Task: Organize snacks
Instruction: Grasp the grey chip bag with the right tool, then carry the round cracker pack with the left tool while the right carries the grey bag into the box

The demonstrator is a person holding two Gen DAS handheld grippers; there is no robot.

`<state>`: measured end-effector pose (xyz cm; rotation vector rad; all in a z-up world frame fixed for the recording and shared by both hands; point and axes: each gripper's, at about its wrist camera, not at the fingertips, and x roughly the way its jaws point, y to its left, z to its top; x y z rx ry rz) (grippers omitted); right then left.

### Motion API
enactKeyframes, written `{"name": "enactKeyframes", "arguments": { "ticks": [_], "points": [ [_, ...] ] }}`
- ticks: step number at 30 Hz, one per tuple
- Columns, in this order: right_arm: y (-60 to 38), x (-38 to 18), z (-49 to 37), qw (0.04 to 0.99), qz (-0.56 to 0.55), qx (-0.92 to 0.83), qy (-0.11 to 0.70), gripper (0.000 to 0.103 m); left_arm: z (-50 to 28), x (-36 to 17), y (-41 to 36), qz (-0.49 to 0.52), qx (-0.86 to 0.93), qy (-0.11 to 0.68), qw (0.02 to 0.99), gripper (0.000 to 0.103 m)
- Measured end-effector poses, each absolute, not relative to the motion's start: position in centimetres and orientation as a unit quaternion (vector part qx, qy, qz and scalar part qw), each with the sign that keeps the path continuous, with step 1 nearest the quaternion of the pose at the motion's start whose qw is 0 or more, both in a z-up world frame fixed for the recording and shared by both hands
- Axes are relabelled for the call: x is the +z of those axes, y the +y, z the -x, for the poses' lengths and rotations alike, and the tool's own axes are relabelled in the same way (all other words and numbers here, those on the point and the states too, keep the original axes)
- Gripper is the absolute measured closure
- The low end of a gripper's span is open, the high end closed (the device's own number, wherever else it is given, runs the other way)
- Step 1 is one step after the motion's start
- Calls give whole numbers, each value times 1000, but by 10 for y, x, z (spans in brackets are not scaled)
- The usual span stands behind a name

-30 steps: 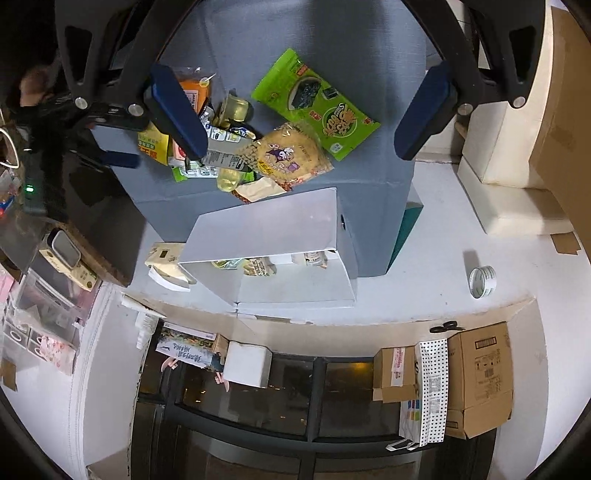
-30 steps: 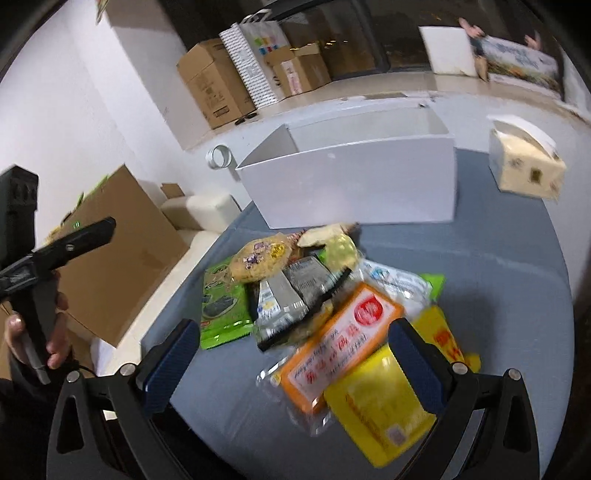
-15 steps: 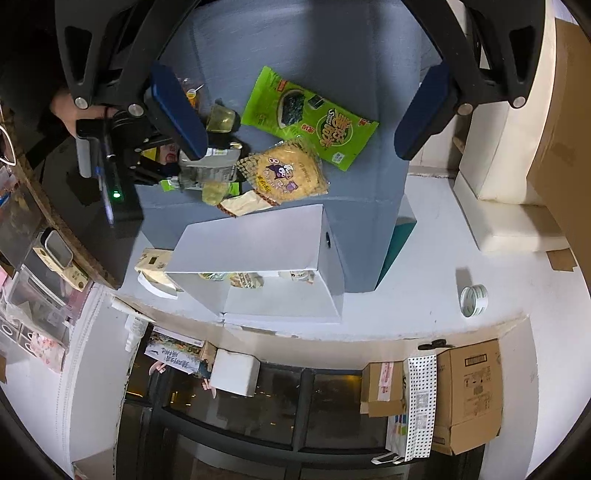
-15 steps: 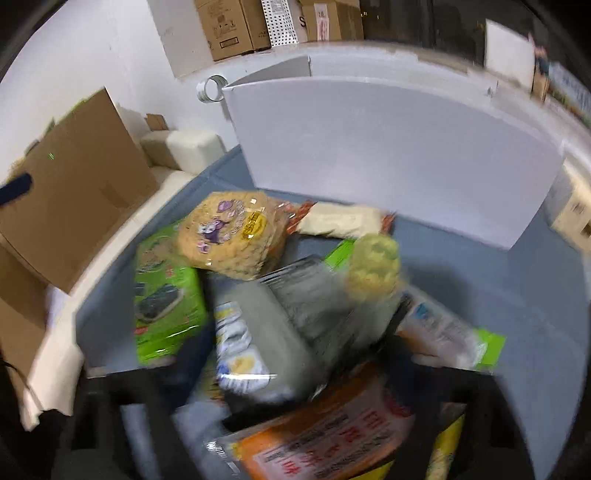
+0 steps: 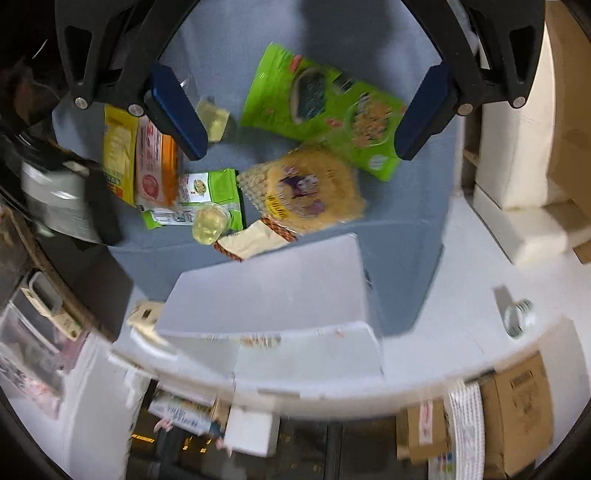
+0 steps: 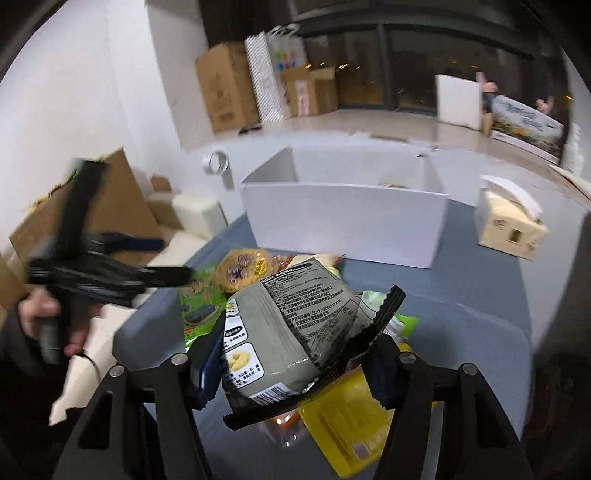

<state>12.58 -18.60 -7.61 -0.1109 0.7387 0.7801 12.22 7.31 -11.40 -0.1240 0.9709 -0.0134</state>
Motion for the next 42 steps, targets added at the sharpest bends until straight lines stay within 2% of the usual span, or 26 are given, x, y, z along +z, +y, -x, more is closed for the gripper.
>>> {"name": "enactKeyframes", "arguments": {
  "ticks": [4, 11, 12, 13, 14, 16, 22, 29, 35, 42],
  "points": [
    [-201, -77, -119, 865, 38, 357, 350, 35, -163, -137, 50, 17, 38, 498, 866, 0],
    [-213, -84, -118, 865, 22, 349, 359, 35, -205, -176, 54, 30, 72, 539, 839, 1],
    [-213, -85, -119, 865, 21, 348, 360, 35, -204, -177, 55, 31, 72, 537, 840, 5],
    [-215, -86, -119, 864, 20, 348, 362, 35, -203, -177, 54, 28, 77, 534, 842, 16],
    [-216, -87, -118, 864, 18, 348, 363, 35, -201, -175, 54, 20, 82, 531, 843, 17],
    [-216, -87, -119, 863, 15, 350, 363, 35, -193, -168, 53, 27, 71, 519, 852, 22],
    [-211, -87, -117, 862, 23, 353, 363, 35, -149, -129, 51, 41, 39, 453, 890, 23],
    [-194, -56, -141, 870, 23, 362, 333, 35, -120, -42, 51, 60, -8, 367, 928, 23],
    [-164, -13, -218, 879, -10, 358, 314, 35, -167, 13, 66, 58, -4, 331, 942, 23],
    [-109, -10, -320, 884, 6, 318, 343, 35, -257, 7, 85, 59, 2, 361, 931, 23]
  ]
}}
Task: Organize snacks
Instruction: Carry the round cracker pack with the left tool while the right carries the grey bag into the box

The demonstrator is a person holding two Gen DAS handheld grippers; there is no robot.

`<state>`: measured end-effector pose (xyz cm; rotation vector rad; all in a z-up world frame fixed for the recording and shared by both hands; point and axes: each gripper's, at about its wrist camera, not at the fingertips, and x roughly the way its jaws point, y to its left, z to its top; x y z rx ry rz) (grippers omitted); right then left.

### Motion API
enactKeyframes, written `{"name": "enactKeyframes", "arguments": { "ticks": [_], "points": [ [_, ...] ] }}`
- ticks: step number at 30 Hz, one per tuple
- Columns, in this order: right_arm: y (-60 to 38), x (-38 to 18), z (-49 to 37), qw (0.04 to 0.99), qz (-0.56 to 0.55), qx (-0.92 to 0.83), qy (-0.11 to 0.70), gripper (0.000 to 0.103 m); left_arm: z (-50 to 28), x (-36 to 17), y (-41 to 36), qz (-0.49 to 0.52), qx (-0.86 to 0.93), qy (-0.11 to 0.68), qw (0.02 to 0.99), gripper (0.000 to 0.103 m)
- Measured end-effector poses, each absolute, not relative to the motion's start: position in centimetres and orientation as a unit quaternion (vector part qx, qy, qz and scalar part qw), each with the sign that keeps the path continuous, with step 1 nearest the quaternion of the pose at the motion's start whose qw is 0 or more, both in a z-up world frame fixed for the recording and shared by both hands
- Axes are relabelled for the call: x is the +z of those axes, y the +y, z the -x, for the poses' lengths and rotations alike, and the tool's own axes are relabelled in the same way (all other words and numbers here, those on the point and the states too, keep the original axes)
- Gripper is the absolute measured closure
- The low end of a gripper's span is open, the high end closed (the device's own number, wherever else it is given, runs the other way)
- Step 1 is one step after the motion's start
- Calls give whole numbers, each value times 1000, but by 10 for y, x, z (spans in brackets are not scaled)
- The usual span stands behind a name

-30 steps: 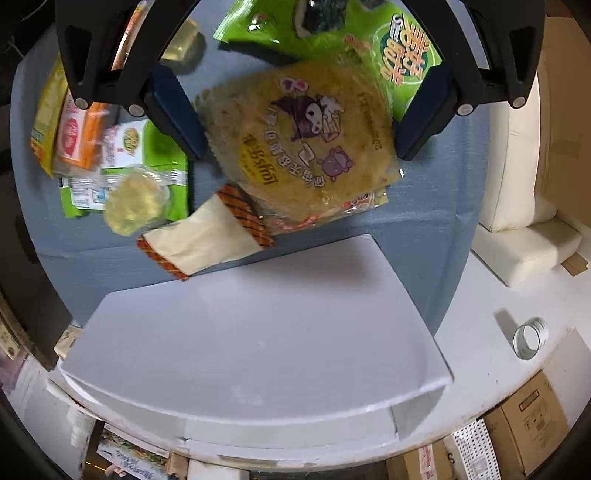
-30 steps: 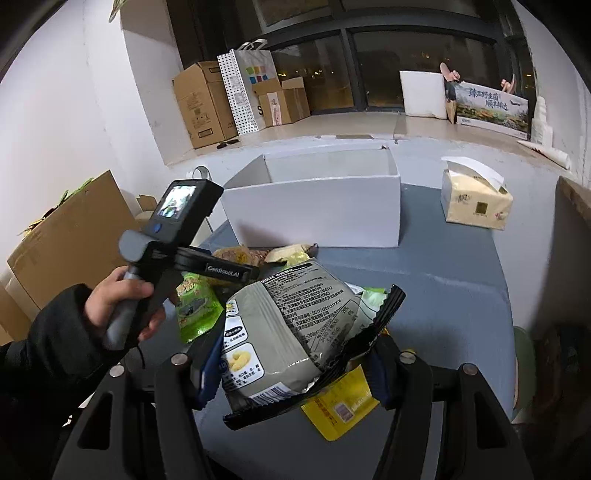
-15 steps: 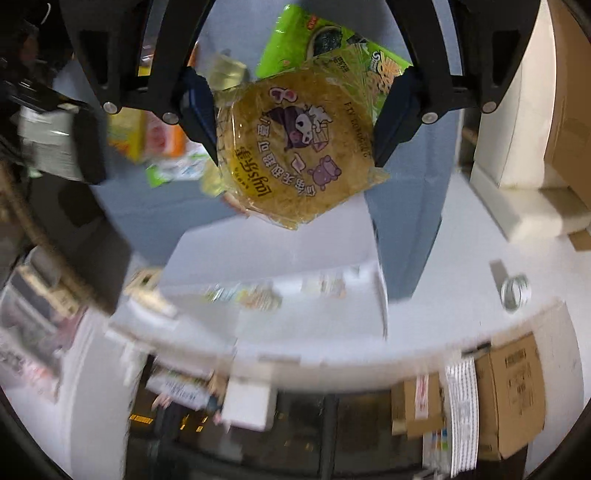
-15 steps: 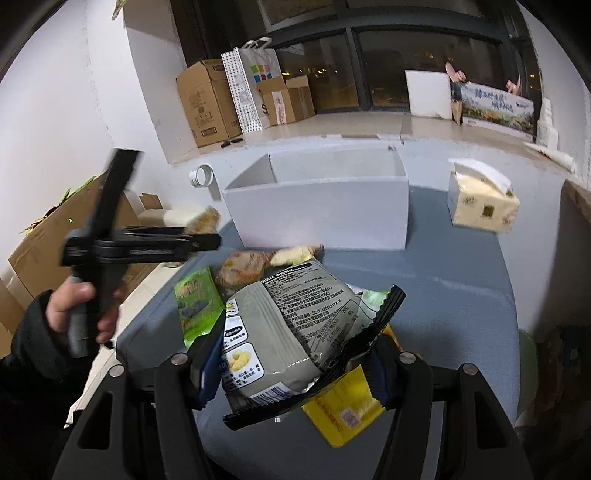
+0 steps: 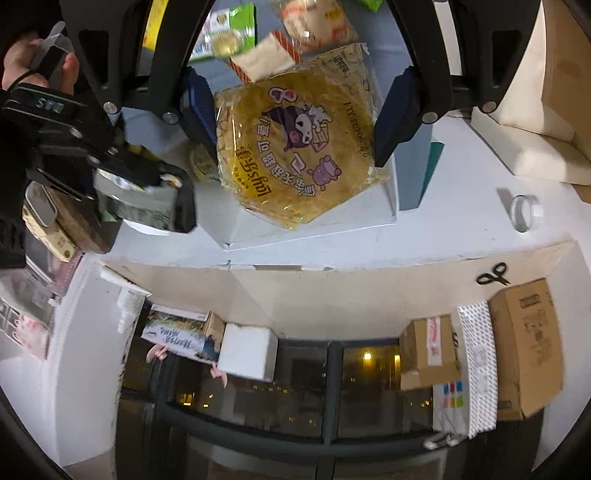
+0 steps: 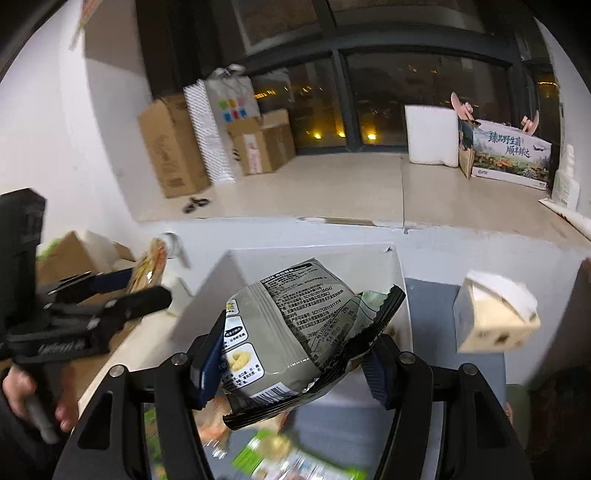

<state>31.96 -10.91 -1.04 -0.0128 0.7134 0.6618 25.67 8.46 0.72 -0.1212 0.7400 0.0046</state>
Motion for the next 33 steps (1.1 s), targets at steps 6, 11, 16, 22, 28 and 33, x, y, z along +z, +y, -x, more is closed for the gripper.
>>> {"name": "enactKeyframes", "arguments": {
  "ticks": [6, 11, 16, 22, 28, 33],
  "points": [
    [-96, -38, -374, 876, -8, 277, 395, 3, -302, -30, 110, 103, 10, 421, 901, 0],
    [-110, -36, -371, 878, -35, 289, 379, 0, -296, -46, 126, 130, 7, 428, 894, 0],
    [-109, -24, -349, 880, -12, 313, 357, 0, -278, -41, 122, 110, 16, 423, 899, 0],
    [-114, -11, -288, 873, 15, 367, 320, 0, -216, -13, 108, 49, 10, 386, 921, 0],
    [-132, -32, -216, 850, 12, 419, 318, 0, -135, -2, 104, 55, 8, 356, 933, 0],
    [-142, -67, -171, 832, 22, 433, 347, 0, -80, -8, 105, 69, 28, 341, 937, 0]
  ]
}}
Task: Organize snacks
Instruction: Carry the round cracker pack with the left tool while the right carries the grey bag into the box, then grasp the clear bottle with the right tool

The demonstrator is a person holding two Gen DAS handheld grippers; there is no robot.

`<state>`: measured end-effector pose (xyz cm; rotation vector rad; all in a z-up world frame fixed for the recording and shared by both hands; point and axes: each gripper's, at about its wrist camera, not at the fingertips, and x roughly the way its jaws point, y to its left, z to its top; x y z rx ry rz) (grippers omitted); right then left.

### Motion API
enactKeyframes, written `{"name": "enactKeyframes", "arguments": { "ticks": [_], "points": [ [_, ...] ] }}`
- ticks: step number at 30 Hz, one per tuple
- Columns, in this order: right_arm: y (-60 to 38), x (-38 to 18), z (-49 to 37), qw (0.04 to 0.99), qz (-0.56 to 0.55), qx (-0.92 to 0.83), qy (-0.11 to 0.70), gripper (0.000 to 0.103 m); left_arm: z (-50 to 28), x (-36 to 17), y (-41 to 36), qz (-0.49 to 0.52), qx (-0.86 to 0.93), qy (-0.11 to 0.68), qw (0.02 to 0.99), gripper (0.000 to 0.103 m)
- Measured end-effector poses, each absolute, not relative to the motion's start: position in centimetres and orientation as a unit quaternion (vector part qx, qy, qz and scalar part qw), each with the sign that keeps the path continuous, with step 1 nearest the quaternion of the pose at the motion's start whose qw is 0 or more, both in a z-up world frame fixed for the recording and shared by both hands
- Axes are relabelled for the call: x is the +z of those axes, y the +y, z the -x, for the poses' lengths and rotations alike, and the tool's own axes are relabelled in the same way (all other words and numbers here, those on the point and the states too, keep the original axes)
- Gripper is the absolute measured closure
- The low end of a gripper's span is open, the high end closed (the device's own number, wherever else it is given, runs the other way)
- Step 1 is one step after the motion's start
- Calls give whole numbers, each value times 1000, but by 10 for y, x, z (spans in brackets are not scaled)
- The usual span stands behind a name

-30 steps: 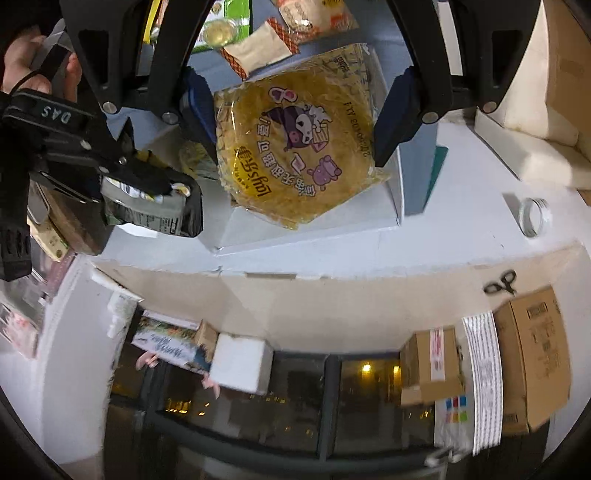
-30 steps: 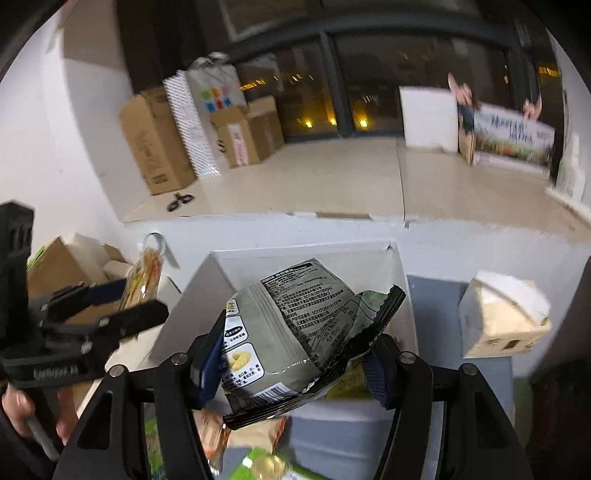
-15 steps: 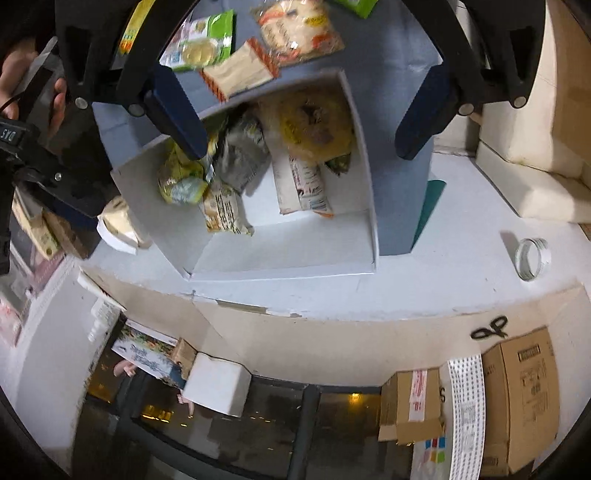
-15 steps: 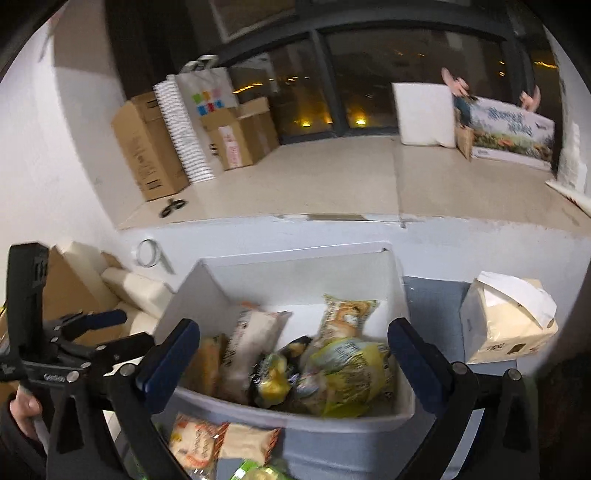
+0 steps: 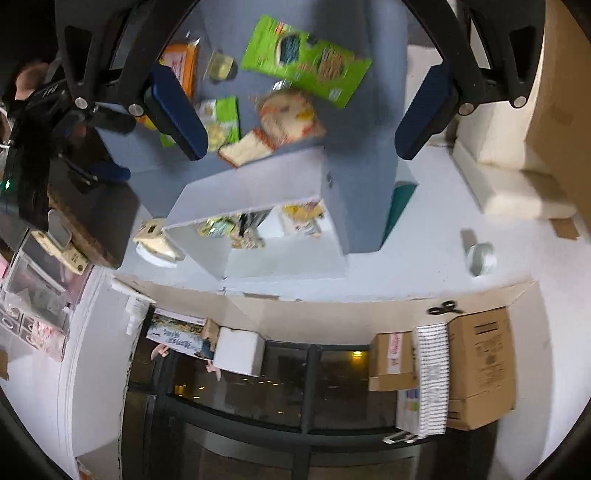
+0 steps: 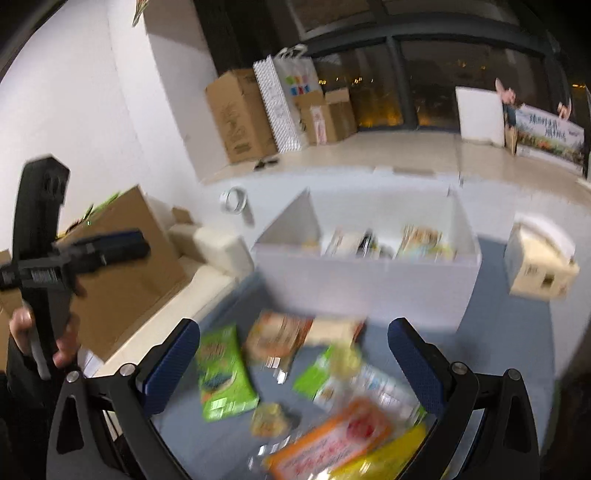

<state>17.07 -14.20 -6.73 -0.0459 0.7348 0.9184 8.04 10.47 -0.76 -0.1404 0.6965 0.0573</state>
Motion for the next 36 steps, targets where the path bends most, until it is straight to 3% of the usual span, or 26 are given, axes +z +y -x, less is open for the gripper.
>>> {"name": "enactKeyframes", "arguments": {
  "ticks": [12, 28, 30, 32, 36],
  "points": [
    [-160, -104, -153, 826, 17, 421, 375, 0, -33, -33, 75, 34, 32, 359, 932, 0],
    [-86, -154, -234, 810, 101, 377, 437, 0, -37, -52, 76, 51, 32, 378, 924, 0],
    [-82, -167, -245, 808, 104, 365, 451, 8, -39, -55, 77, 54, 31, 381, 922, 0],
    [-81, -178, -254, 803, 108, 349, 471, 55, -41, -59, 78, 56, 32, 384, 921, 0],
    [-88, -173, -247, 808, 100, 360, 455, 56, -47, -66, 77, 50, 32, 391, 918, 0]
  ]
}}
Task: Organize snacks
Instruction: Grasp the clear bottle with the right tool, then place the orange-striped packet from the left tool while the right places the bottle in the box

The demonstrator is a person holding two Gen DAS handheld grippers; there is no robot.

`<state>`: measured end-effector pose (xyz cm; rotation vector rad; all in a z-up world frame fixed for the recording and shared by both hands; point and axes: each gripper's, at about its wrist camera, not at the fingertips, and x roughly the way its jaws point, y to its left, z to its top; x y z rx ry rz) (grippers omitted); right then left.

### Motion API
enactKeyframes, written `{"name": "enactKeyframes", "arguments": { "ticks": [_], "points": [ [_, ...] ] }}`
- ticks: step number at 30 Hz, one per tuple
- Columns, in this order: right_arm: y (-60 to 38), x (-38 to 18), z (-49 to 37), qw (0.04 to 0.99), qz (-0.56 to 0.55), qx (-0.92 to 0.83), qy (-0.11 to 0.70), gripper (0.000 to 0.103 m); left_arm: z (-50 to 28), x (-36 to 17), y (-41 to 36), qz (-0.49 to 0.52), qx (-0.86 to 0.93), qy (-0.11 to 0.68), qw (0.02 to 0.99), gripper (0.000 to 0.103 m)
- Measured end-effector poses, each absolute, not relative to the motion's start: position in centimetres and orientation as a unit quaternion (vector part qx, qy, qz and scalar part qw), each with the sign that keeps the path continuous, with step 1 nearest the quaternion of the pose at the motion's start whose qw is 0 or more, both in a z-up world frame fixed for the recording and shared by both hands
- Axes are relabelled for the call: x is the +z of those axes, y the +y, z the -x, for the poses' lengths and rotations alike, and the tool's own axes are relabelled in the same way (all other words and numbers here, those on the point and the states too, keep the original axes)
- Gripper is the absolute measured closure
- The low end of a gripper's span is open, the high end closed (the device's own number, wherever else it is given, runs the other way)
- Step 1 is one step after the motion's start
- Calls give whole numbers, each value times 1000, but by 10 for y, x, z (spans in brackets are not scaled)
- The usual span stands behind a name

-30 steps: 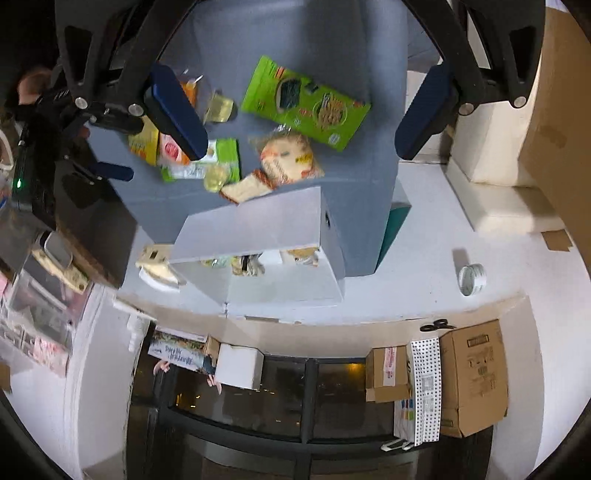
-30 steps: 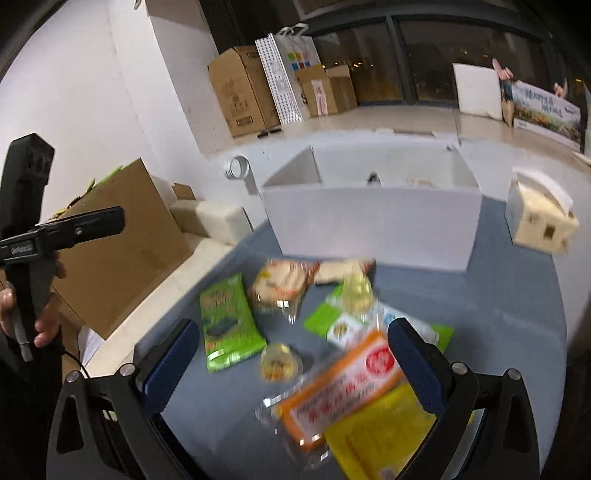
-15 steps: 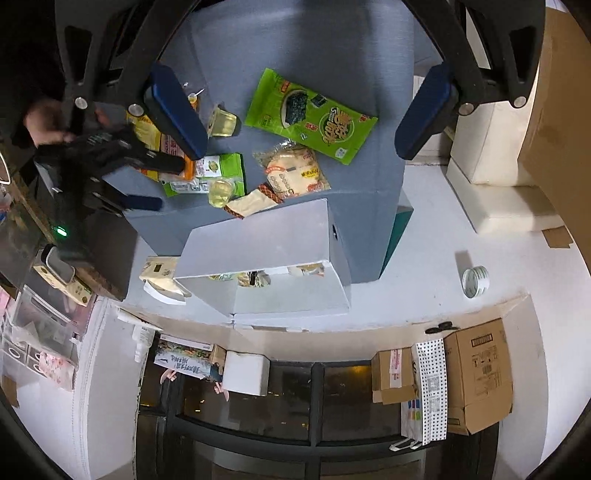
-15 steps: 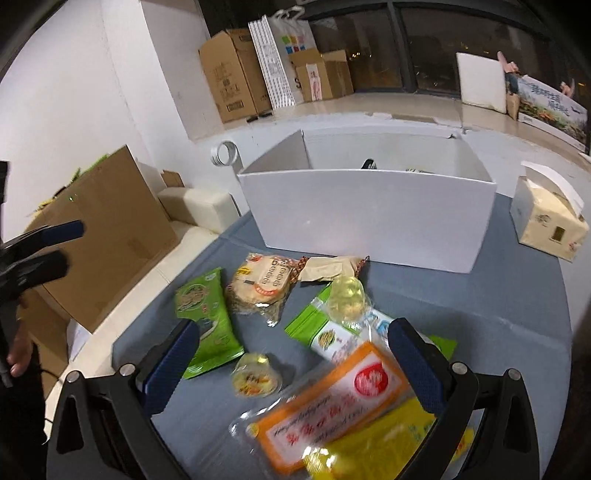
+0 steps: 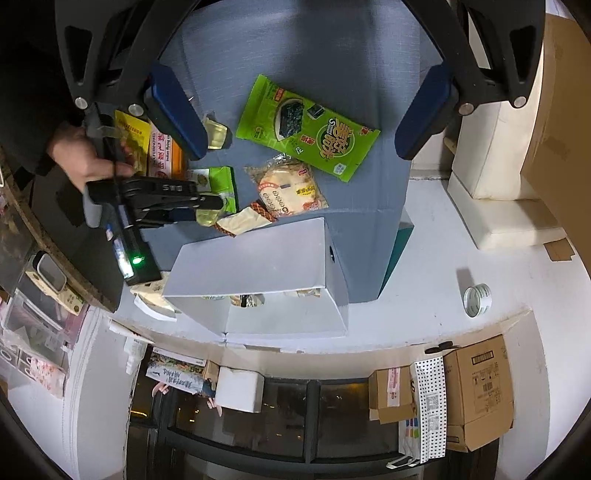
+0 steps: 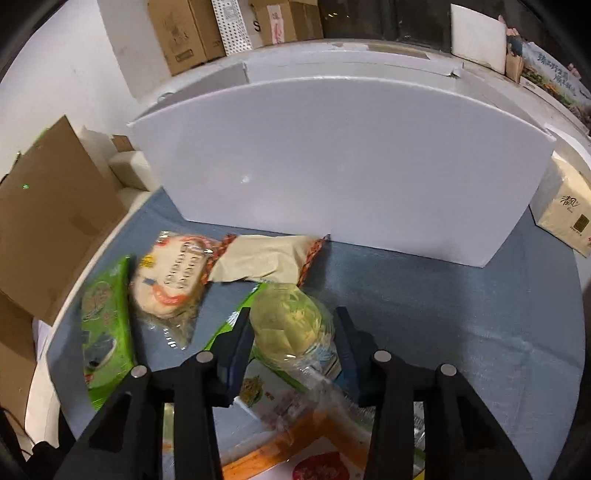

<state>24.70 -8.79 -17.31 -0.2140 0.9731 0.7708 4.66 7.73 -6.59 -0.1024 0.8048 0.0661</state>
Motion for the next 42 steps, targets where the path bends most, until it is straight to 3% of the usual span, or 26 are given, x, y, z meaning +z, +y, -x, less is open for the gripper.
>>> {"name": "enactKeyframes", "arguments": {
  "ticks": [12, 20, 24, 26, 27, 28, 32, 34, 37, 42],
  "points": [
    [-164, -99, -193, 854, 66, 352, 377, 56, -133, -76, 22, 18, -46, 421, 906, 0],
    [-233, -84, -155, 876, 32, 323, 358, 56, -238, -154, -20, -44, -26, 509, 859, 0],
    [-246, -88, -149, 876, 30, 316, 362, 56, -262, -175, -21, -70, -3, 514, 855, 0],
    [-251, -93, -149, 875, 28, 316, 366, 56, -271, -177, -11, -54, 11, 517, 854, 9],
    [-251, -95, -150, 874, 25, 316, 368, 56, -273, -179, -9, -54, 18, 521, 851, 30],
    [-252, -97, -150, 873, 20, 317, 370, 56, -274, -180, -6, -46, 16, 528, 848, 36],
    [-249, -99, -146, 871, 15, 324, 370, 56, -260, -171, -6, -55, 5, 514, 856, 45],
    [-246, -100, -145, 869, 18, 328, 370, 56, -246, -157, -5, -49, -9, 495, 868, 64],
    [-241, -99, -144, 869, 23, 331, 368, 56, -221, -126, 3, -16, -42, 460, 887, 81],
    [-229, -95, -147, 866, 25, 340, 366, 56, -181, -85, 23, 39, -84, 412, 906, 81]
  ]
}}
